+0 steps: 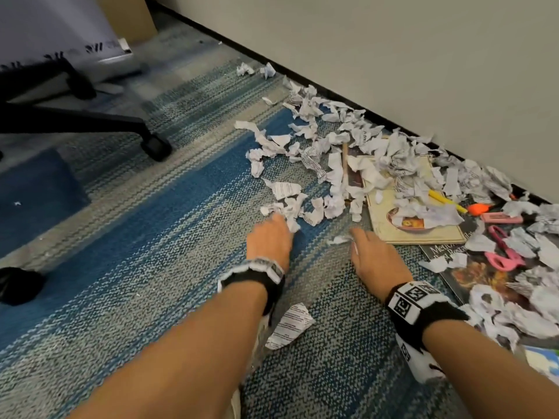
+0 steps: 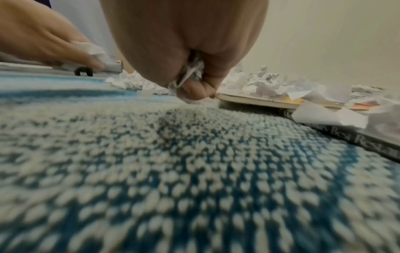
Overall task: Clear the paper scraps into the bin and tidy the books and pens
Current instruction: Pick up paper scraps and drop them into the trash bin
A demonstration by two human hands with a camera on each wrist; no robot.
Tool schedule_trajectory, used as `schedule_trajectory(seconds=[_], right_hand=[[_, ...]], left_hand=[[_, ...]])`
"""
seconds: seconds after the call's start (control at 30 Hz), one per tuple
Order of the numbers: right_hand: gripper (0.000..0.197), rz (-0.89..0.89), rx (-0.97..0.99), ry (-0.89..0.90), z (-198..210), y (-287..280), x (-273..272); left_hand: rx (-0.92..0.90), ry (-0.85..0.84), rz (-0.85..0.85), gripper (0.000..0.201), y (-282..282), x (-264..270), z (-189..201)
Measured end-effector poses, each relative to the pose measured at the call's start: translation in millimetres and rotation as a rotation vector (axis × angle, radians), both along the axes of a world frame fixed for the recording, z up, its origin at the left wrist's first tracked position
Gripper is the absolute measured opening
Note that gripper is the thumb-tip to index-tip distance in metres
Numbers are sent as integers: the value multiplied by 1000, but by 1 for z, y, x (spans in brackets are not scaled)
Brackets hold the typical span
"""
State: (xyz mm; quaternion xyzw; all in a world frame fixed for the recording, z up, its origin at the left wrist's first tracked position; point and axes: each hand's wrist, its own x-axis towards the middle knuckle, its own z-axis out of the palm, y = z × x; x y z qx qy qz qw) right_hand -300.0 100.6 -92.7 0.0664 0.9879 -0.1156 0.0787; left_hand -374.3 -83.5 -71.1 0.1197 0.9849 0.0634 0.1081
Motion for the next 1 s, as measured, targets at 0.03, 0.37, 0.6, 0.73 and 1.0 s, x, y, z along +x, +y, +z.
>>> schedule_trajectory(seconds=[0.03,0.37,0.6,0.73,1.0], right_hand=[[38,-3,-14,11,3,2,-3],[84,-216,16,122,3,20,-61],[56,-126,39,84,-15,35,-77],[45,-104,17,181,-17,41,-67],[48,113,-67,139,2,24,-9]], left_hand=[[-13,56,16,27,4,-15,2],[262,-114,0,73,83,-57,-32],[-52,44,-254,46,95,-55,-52],[-91,215,-227,33,83,-49,-50],[42,-107,-215,39,50,-45,-32]])
